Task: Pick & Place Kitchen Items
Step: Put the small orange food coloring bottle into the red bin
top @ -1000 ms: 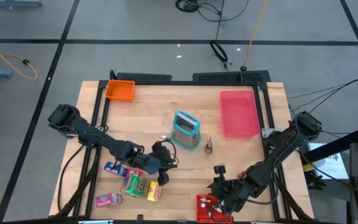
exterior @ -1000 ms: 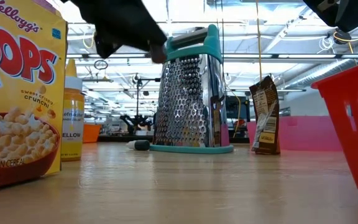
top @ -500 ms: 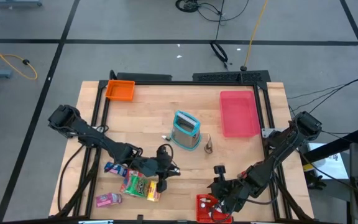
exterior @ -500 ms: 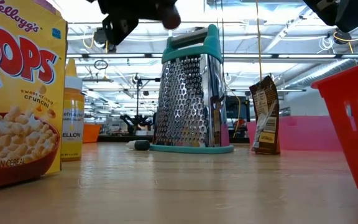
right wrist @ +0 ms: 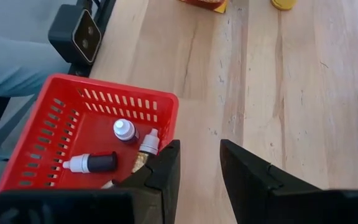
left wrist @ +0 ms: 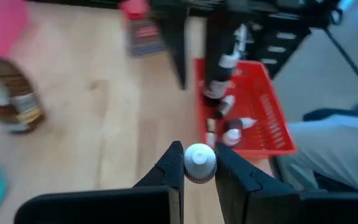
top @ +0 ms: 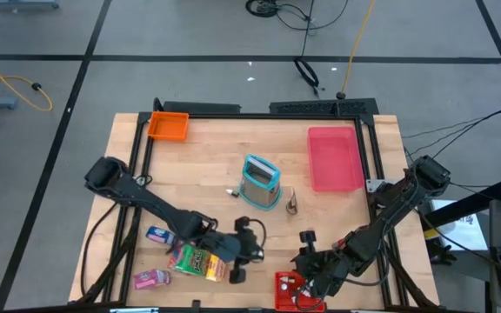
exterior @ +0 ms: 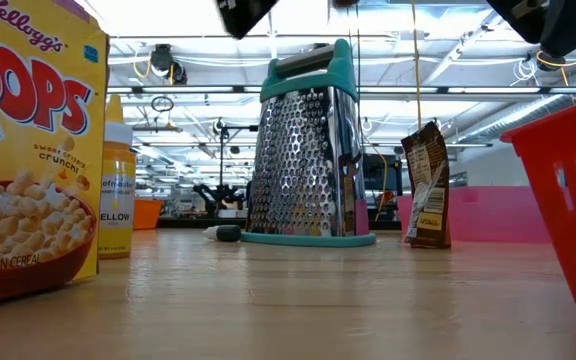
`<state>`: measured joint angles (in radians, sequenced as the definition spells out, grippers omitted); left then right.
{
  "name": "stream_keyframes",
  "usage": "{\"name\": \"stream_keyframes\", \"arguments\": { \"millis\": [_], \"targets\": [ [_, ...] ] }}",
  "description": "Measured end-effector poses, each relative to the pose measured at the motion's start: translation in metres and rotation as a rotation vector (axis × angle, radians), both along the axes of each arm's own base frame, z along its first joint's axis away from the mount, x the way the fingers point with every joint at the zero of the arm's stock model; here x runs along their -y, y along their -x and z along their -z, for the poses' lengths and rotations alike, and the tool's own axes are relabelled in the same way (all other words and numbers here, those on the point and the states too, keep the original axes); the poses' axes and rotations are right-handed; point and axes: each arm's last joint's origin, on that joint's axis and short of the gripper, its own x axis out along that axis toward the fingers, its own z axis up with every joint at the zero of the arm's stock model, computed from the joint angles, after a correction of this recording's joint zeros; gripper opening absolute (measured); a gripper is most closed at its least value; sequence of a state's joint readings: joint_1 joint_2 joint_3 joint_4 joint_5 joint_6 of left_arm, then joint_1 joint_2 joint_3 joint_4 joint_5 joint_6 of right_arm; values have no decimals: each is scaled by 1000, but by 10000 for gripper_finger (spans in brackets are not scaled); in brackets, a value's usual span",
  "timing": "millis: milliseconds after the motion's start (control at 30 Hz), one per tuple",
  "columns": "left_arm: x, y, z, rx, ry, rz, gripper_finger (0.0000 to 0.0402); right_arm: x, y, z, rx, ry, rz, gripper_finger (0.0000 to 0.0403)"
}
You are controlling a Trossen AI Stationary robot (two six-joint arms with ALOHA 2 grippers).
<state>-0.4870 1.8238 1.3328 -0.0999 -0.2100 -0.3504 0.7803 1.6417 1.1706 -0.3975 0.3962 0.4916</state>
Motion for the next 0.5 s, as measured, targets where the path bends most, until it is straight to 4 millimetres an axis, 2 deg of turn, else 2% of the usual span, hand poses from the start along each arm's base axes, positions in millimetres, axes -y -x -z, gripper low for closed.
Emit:
{"name": "stream_keyframes", "arguments": {
  "millis": [267,500],
  "targets": [
    [20,-36,9,-29,-29,151,47,2,2,2,-25,26,2,105],
    [30,-54,12,-65,-1,246,47,3,3,3,-33,29,9,105]
  ]
}}
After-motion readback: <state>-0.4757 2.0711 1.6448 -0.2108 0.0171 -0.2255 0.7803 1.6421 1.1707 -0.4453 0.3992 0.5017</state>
